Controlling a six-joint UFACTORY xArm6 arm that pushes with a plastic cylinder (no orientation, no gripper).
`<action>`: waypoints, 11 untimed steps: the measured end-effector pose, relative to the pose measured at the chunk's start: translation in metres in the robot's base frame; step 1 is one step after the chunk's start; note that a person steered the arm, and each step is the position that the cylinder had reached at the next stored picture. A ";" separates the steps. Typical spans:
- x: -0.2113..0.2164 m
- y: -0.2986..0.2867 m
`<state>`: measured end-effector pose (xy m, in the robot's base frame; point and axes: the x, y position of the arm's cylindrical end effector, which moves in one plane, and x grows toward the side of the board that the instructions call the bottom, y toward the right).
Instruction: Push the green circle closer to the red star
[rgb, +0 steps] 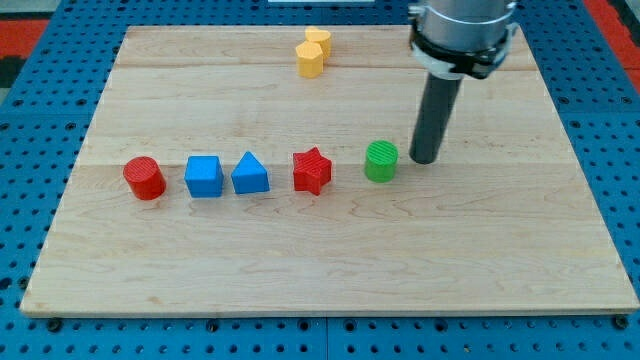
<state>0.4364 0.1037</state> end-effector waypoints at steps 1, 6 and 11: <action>-0.001 -0.021; -0.006 -0.038; 0.046 -0.062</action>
<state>0.4821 0.0414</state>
